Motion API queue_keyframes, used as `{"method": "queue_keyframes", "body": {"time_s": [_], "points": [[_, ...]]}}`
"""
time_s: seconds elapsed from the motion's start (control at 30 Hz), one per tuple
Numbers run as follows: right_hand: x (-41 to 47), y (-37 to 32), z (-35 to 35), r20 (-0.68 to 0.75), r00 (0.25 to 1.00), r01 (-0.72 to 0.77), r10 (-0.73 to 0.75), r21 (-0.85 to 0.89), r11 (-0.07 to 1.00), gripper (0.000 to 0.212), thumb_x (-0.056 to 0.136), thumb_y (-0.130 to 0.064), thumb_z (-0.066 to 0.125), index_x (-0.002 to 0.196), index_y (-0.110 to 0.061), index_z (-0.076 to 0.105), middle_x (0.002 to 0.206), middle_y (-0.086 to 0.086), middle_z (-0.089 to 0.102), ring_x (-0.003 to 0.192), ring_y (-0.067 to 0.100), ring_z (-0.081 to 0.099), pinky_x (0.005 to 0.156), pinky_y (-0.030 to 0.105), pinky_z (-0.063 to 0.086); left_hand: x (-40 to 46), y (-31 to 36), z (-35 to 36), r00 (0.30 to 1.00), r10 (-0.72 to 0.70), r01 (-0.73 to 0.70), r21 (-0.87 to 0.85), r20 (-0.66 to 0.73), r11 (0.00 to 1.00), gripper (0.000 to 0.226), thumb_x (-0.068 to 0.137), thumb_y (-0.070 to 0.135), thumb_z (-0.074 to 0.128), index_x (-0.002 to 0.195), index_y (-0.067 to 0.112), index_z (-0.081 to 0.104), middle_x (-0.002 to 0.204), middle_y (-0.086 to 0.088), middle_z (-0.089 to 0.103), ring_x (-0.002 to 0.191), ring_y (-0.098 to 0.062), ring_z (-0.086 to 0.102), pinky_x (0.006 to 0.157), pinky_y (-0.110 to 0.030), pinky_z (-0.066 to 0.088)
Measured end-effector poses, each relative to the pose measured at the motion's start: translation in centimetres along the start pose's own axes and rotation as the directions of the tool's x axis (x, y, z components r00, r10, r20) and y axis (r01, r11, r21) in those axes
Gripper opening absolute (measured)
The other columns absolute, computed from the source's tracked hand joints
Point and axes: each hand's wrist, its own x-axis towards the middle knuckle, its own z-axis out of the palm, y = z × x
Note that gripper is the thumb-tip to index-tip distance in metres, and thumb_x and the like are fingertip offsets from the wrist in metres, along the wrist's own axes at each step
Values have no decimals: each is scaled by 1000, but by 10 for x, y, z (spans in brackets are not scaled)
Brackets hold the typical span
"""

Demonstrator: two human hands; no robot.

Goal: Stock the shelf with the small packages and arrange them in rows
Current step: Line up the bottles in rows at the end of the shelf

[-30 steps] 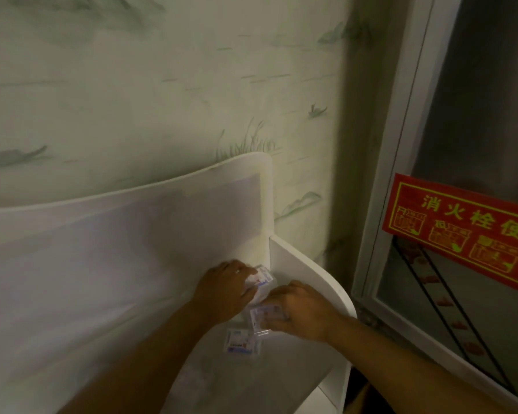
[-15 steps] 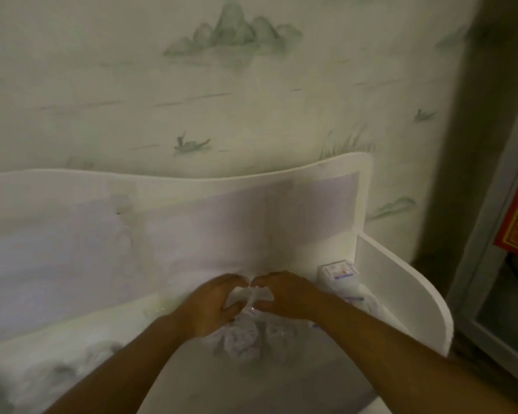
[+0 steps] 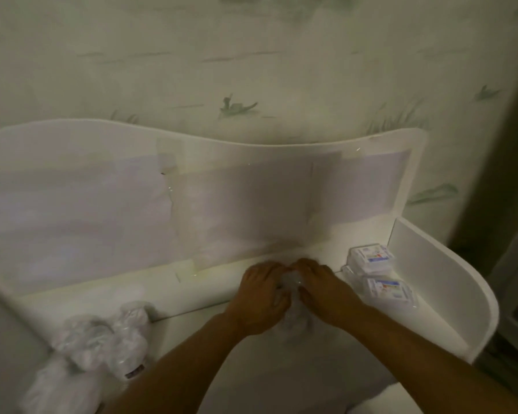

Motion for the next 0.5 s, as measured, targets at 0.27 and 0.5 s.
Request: {"method": "queue_keyframes", "body": {"time_s": [0.27, 0.5], "points": [[-3, 29, -2, -36, 997, -67, 66, -38, 997, 64, 85, -56, 29, 136, -22, 47, 141, 6, 48, 113, 32, 58, 92, 45, 49, 14, 31, -4, 994, 57, -56, -8, 90, 998, 73, 81, 49, 28, 142, 11, 38, 142, -10, 45, 129, -27, 40, 113, -38, 26], [17, -41, -55, 36, 999, 22, -24, 38, 999, 37, 93, -42, 46, 124, -26, 59, 126, -2, 60, 115, 21, 57, 100, 35, 44, -16, -4, -57, 998, 49, -48, 33, -30, 998, 47, 87, 33, 57, 130, 16, 52, 136, -8, 50, 121, -24, 50, 103, -35, 43]]}}
